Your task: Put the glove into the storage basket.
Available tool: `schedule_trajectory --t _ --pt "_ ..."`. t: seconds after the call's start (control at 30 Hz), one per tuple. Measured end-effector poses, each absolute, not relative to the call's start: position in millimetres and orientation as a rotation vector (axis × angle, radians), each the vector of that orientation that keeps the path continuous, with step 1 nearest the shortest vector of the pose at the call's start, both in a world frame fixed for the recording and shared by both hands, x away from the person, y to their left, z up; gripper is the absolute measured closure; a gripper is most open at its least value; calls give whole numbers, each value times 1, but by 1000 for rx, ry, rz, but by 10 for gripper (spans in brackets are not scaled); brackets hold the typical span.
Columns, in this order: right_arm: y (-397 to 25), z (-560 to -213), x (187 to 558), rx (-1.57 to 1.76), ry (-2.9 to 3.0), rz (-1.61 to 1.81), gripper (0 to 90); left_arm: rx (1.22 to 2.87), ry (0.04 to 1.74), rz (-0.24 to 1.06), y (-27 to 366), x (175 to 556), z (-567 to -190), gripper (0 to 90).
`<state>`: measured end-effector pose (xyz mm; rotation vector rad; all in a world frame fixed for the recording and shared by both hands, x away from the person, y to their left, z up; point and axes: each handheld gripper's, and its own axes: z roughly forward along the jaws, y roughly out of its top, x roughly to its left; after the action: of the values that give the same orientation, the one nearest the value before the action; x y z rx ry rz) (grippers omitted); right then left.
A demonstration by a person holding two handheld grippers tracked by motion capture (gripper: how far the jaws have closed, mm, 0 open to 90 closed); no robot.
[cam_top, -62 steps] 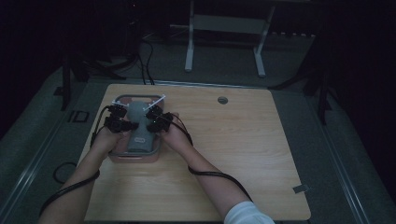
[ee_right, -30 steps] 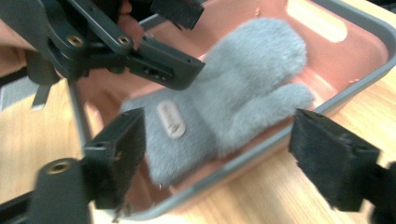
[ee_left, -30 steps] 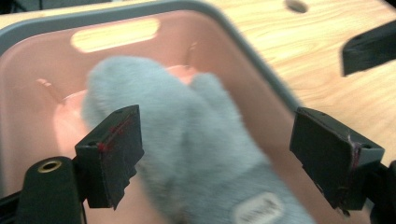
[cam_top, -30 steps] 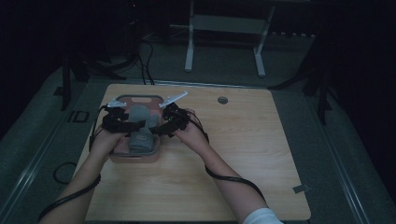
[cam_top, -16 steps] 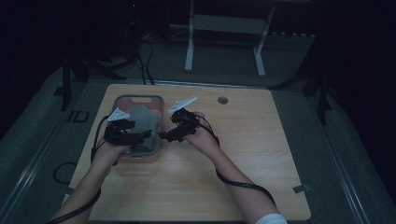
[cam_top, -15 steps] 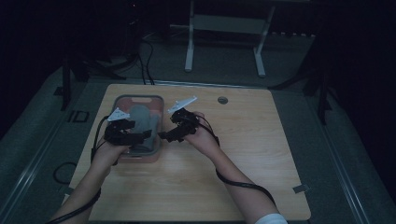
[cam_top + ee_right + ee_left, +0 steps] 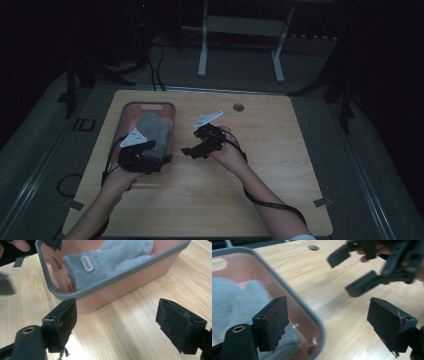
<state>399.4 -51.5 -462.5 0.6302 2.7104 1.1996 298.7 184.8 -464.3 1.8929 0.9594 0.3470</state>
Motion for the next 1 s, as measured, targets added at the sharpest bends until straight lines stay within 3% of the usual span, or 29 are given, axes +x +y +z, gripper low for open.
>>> schedule_trajectory --t 1.0 --pt "-110 -514 374 631 2741 1159 156 1968 734 182 116 262 -515 177"
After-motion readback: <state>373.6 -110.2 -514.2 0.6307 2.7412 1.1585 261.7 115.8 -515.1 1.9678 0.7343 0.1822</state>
